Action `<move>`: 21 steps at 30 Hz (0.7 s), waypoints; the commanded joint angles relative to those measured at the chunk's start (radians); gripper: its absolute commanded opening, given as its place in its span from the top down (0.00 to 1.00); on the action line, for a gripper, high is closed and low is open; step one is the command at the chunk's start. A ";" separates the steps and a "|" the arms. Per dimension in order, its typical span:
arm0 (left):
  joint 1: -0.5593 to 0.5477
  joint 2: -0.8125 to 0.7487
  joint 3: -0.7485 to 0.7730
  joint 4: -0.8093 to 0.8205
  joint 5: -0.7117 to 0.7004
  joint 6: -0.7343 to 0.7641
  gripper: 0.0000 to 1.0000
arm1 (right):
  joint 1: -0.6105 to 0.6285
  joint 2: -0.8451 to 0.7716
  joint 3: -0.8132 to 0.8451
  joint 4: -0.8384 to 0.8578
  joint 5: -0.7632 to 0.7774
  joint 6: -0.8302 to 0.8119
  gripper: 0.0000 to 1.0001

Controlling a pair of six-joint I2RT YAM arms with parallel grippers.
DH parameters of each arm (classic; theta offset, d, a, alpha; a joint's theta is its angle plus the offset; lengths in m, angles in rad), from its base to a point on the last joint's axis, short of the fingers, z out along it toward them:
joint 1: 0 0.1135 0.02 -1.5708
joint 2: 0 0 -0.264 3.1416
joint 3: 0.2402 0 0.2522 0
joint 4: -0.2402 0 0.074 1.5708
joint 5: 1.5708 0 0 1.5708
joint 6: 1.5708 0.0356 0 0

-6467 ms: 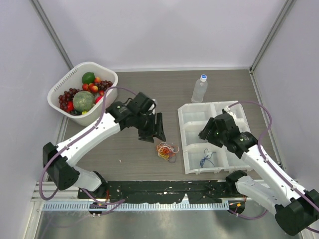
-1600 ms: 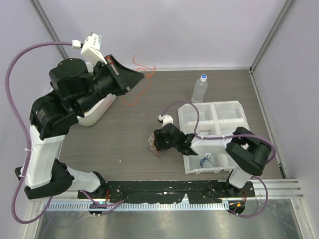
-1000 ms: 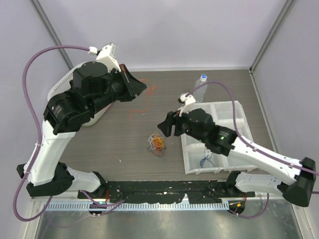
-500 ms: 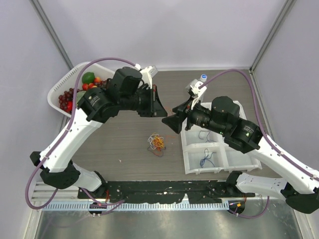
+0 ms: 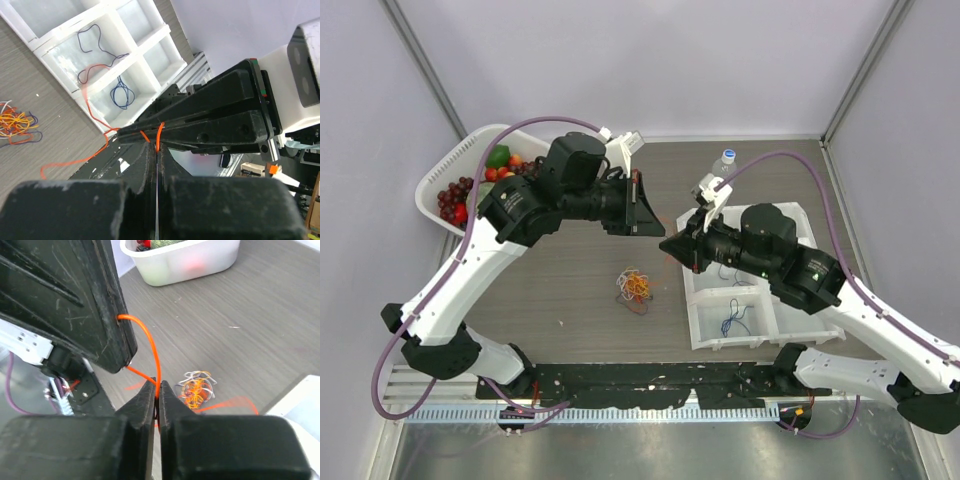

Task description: Untangle the cables

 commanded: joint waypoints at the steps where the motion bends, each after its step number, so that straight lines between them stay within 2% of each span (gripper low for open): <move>1: 0.001 -0.010 0.026 0.035 0.012 -0.012 1.00 | -0.003 -0.070 -0.061 0.101 0.078 0.066 0.99; 3: 0.003 -0.016 0.025 0.040 -0.013 -0.016 1.00 | -0.003 -0.082 -0.091 0.114 0.097 0.103 0.99; 4: 0.003 -0.017 0.025 0.040 -0.029 -0.016 0.91 | -0.003 -0.084 -0.109 0.114 0.115 0.137 0.99; 7: 0.003 -0.019 0.028 0.012 -0.111 -0.021 0.49 | -0.003 -0.095 -0.153 0.109 0.315 0.219 0.99; 9: 0.001 -0.030 0.022 -0.017 -0.183 -0.024 0.35 | -0.007 -0.084 -0.184 0.056 0.469 0.311 0.99; 11: 0.003 -0.040 0.007 -0.032 -0.244 -0.024 0.29 | -0.016 -0.069 -0.198 0.005 0.561 0.403 0.99; 14: 0.003 -0.065 -0.030 -0.039 -0.298 -0.035 0.26 | -0.071 -0.035 -0.195 -0.020 0.580 0.428 0.99; 18: 0.003 -0.114 -0.113 0.003 -0.312 -0.070 0.25 | -0.247 0.026 -0.199 0.038 0.462 0.381 0.99; 21: 0.003 -0.131 -0.164 0.021 -0.281 -0.091 0.25 | -0.413 0.092 -0.203 0.124 0.242 0.292 0.99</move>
